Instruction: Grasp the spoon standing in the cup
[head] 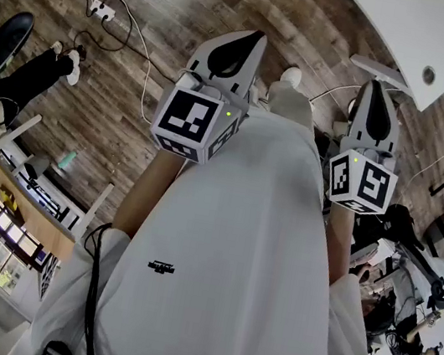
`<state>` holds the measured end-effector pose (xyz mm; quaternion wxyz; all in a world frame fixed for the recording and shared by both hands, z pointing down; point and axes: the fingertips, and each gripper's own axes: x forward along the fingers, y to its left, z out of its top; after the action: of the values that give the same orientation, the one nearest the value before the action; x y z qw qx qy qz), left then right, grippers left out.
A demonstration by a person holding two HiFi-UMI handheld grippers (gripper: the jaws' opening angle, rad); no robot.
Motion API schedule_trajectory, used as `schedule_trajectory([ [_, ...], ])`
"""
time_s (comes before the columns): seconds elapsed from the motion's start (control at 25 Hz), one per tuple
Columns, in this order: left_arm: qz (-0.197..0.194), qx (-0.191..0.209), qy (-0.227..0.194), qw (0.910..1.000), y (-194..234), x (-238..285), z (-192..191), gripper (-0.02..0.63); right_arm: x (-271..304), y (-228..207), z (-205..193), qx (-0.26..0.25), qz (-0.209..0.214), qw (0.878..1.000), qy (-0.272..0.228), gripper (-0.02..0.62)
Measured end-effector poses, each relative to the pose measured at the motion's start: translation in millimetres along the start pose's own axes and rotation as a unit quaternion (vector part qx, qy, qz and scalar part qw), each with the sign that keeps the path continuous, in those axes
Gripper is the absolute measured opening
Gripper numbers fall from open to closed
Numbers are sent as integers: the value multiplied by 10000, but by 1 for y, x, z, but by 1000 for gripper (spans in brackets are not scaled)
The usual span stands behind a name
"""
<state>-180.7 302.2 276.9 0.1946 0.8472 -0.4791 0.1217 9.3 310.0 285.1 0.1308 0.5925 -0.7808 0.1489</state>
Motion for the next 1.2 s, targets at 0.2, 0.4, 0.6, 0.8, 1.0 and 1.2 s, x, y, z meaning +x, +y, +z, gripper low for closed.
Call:
schedule_trajectory([
  [0.2, -66, -109, 112, 9999, -31, 2, 2, 9, -10, -1, 3, 122, 155, 9998, 50, 3],
  [0.4, -170, 55, 123, 9998, -60, 25, 15, 9, -4, -26, 10, 289, 142, 9995, -24, 3],
  [0.6, -81, 203, 146, 9997, -70, 47, 21, 9, -3, -51, 13, 455, 227, 9984, -254, 5],
  [0.8, -20, 72, 225, 9997, -91, 74, 15, 11, 2, -81, 4, 687, 211, 9971, -256, 5],
  [1.0, 6, 191, 401, 9990, -106, 90, 10, 11, 17, -106, -7, 825, 319, 9960, -104, 5],
  [1.2, 90, -7, 566, 9984, -92, 106, 10, 11, 40, -116, -1, 774, 323, 9965, 4, 5],
])
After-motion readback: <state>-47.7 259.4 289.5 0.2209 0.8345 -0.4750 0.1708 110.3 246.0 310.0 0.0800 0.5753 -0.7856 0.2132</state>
